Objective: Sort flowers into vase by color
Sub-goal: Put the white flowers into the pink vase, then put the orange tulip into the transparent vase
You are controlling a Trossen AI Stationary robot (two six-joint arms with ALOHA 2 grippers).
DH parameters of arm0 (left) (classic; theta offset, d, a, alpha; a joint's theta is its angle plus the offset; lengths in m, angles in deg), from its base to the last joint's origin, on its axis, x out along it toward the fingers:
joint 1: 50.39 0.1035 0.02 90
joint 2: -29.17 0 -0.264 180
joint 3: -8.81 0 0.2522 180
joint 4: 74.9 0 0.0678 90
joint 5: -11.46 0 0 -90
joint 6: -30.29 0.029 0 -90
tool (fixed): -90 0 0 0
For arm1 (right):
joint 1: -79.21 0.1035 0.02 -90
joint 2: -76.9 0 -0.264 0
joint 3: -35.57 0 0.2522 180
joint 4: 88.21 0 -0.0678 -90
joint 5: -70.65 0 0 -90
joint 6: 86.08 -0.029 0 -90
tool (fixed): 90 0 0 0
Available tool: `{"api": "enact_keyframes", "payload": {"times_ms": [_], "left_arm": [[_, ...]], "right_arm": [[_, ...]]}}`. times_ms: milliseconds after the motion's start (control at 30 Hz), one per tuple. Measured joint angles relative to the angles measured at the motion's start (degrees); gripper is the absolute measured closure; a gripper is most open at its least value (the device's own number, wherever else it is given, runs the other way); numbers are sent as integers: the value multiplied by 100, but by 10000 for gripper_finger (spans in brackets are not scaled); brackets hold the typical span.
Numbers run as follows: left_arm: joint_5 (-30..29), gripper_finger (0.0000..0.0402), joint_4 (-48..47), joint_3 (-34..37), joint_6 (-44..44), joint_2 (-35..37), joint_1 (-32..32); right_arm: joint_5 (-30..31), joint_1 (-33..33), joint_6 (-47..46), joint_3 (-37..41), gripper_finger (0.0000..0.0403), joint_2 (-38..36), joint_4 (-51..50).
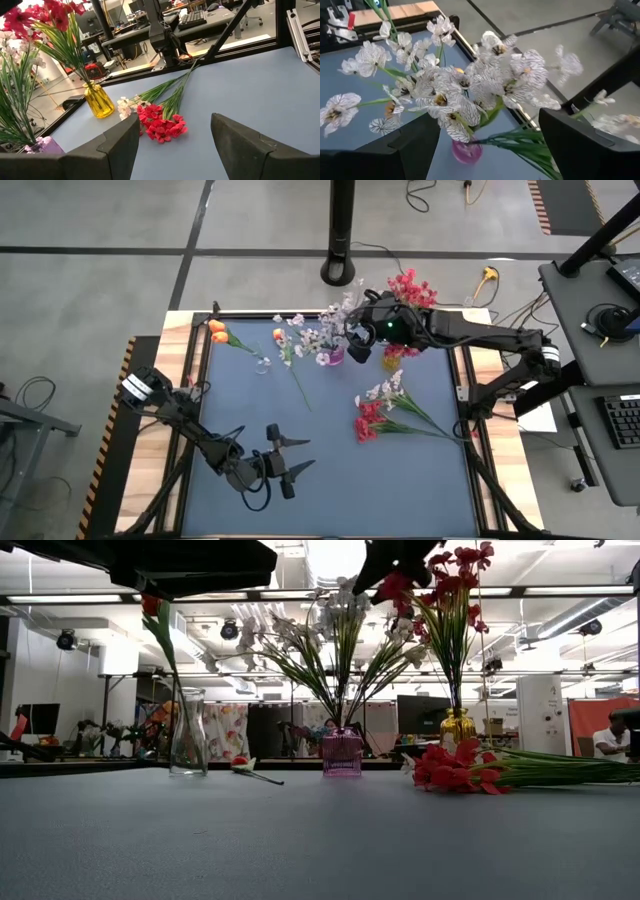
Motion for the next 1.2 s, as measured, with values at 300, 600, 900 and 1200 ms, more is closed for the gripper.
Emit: {"api": "enact_keyframes", "payload": {"times_ms": [300, 600, 900, 1200], "left_arm": [[0, 174, -2, 0, -20, 0, 0], [0, 174, -4, 0, -21, 0, 4], [2, 174, -4, 0, -22, 0, 7], [2, 174, 59, -3, -24, 0, 7]], "right_arm": [[0, 0, -59, -567, 80, 0, -585], [0, 0, 4, -948, 77, 0, -696], [-12, 0, -70, -1511, 74, 0, -703], [-448, 378, -437, -2494, 76, 0, -1448]]}}
